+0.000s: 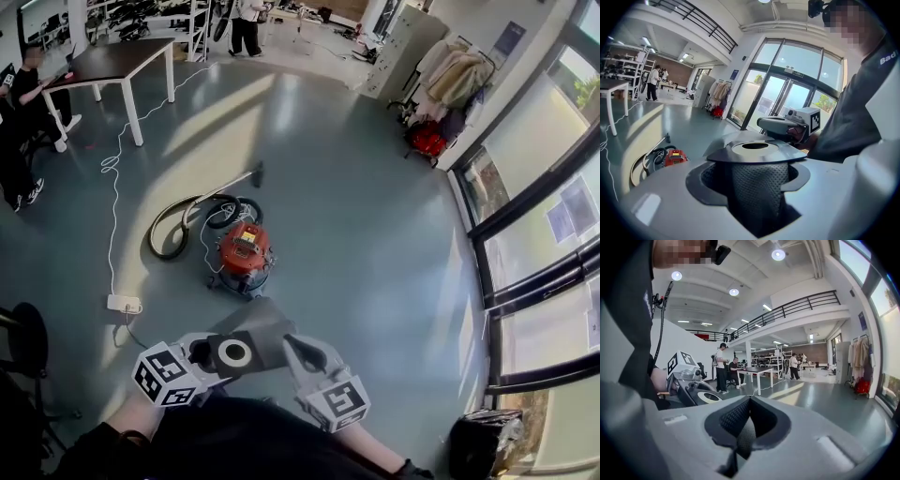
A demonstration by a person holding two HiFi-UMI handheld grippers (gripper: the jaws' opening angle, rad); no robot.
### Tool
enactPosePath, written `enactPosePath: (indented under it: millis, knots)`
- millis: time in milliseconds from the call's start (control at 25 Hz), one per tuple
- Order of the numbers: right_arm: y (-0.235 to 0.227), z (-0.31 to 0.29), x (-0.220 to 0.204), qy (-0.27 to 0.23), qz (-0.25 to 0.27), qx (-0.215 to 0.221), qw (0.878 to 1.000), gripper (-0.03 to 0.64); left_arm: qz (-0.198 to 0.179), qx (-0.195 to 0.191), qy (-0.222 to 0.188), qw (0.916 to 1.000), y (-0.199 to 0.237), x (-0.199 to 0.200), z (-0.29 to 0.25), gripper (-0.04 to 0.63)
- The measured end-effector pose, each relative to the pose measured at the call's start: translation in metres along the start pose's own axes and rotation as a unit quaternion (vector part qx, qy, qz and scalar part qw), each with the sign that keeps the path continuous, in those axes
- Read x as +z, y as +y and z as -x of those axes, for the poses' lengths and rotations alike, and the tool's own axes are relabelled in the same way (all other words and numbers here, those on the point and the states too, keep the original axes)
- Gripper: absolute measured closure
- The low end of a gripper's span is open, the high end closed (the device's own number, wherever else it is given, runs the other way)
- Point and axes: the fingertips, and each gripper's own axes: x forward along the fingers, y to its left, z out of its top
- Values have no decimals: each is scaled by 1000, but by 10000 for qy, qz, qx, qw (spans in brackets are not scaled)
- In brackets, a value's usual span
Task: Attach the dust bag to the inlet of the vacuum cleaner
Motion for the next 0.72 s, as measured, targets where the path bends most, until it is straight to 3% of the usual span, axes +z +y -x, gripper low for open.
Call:
enactPosePath:
  millis: [240, 480, 720]
  knots:
    - [1, -63, 16, 133, -4, -136, 9998, 624, -13, -346, 94, 9994, 62, 18, 21, 290]
    - [-10, -104, 40, 194, 61, -512, 9985, 624, -21, -431, 372, 9984, 118, 15, 37, 290]
    - [-28, -114, 41, 310, 113, -648, 9974, 624, 80, -522, 473, 9975, 136, 14, 36, 290]
